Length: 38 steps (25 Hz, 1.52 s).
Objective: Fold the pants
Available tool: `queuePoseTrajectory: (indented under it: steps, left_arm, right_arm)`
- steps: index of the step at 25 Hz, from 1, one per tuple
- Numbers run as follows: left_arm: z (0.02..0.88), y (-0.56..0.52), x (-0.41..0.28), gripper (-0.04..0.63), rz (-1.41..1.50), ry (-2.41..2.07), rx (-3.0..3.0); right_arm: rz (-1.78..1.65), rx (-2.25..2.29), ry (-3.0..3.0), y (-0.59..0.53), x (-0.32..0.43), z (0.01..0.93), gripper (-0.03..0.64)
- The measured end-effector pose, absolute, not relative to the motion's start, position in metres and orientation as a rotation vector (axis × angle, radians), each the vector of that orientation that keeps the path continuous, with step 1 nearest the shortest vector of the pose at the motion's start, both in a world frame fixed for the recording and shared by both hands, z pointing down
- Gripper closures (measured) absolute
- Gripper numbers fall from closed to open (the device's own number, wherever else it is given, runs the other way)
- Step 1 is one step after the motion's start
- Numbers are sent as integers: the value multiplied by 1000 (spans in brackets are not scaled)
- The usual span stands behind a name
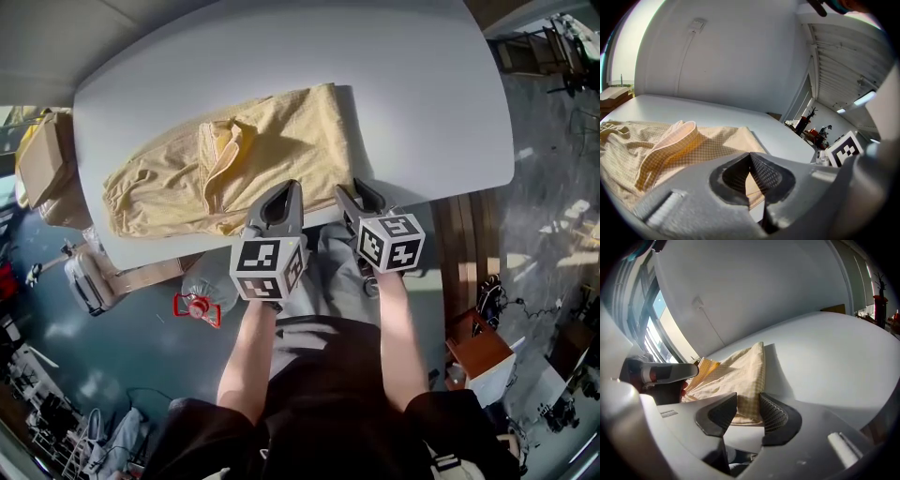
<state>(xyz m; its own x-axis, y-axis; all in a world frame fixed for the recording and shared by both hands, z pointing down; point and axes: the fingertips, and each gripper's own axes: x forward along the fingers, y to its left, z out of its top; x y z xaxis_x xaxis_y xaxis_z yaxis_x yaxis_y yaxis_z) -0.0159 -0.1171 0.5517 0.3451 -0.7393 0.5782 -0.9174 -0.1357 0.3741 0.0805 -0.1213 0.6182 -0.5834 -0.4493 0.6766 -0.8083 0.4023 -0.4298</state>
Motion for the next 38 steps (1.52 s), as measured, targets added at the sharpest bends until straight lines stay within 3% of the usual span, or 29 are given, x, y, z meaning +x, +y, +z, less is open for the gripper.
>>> queuePoseTrajectory:
  steps: [8,18,32,38]
  left_arm:
    - [540,-120,-21,592,302,-1483,1918]
    - [535,-132,17,592,303,-1439,1971]
    - [538,-159,174,592,335,-1222,2139]
    - [524,-159,178,592,334,-1199,2157]
  right_arm:
    - [1058,1022,-2182,-123,78,611,563]
    - [1071,1091,-2199,-132,117,599,569]
    - [1126,1418,-2071,-136,309,600,571]
    - [1121,1453,-2066,-140,320,584,572]
